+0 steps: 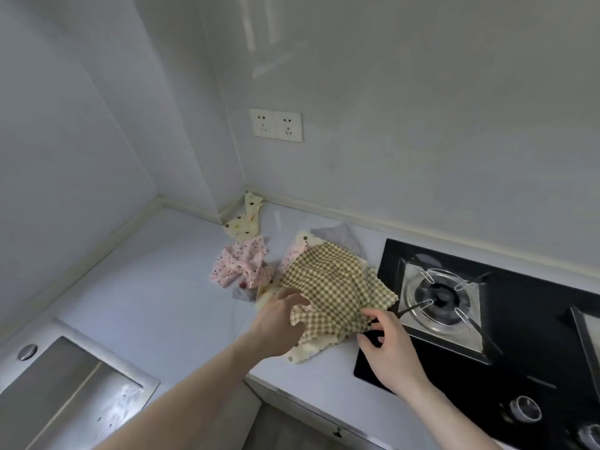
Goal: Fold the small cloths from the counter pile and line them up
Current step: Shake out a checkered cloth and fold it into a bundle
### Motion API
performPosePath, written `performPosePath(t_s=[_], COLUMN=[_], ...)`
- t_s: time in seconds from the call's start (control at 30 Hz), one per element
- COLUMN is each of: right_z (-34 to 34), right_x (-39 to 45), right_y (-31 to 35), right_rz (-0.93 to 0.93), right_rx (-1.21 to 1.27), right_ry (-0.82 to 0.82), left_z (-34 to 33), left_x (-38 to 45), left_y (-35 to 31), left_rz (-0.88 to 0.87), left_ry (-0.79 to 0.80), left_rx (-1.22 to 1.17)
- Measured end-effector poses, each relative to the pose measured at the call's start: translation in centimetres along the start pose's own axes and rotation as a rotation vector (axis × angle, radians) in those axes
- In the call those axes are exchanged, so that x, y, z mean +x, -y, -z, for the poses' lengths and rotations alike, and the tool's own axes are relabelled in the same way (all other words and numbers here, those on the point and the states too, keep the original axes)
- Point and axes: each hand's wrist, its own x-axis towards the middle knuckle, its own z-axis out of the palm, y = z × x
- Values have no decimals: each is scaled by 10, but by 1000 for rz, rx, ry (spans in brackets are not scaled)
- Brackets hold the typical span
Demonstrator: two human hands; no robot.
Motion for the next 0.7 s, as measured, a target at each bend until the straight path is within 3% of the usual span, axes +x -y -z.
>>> performPosePath(t_s=[0.23, 0.5, 0.7], right_z=[-31, -74, -107], right_x=[33, 73, 76], right_y=[-3, -65, -100], right_rz=[39, 170, 302], right_rx=[-78, -138, -202], right_ry=[-7, -26, -197], left_z=[-19, -91, -122], left_x=[43, 77, 88], left_y=[52, 95, 111], left_rz=[-23, -256, -387], left_ry=[-143, -280, -471], left_rx=[-93, -110, -103])
